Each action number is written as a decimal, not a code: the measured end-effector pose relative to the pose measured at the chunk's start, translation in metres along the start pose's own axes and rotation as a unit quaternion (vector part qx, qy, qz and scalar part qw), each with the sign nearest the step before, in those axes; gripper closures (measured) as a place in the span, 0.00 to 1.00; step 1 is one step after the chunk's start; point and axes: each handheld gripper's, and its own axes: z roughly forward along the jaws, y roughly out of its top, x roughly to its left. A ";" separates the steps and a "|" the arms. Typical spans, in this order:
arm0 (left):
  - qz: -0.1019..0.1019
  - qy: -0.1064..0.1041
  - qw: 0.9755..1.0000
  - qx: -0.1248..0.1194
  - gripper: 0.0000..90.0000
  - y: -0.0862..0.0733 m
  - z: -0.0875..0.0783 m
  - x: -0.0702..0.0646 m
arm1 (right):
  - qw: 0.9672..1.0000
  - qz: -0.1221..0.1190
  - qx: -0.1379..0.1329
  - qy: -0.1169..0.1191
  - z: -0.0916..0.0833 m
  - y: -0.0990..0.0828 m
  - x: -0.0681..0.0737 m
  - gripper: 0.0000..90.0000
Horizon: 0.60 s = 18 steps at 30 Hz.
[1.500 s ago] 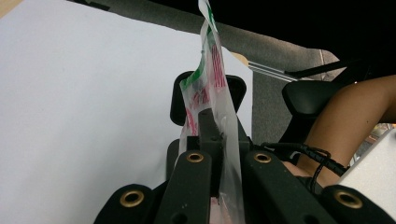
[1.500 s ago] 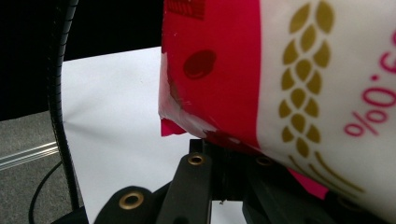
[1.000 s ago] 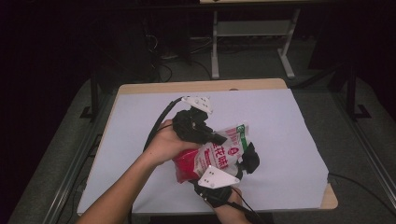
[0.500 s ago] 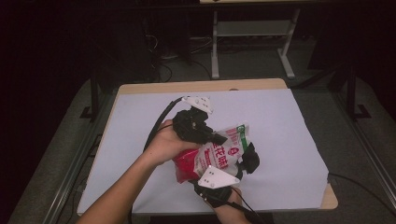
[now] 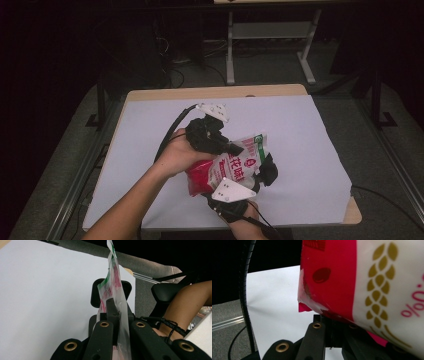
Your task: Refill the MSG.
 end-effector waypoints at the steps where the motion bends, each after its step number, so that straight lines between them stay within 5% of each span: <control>1: 0.000 0.000 1.000 0.000 1.00 0.000 0.000 0.000 | 1.000 0.000 0.000 0.000 0.000 0.000 0.000 1.00; 18: -0.002 0.002 1.000 0.002 1.00 0.001 0.002 0.000 | 1.000 0.002 -0.002 0.000 0.000 0.000 0.000 1.00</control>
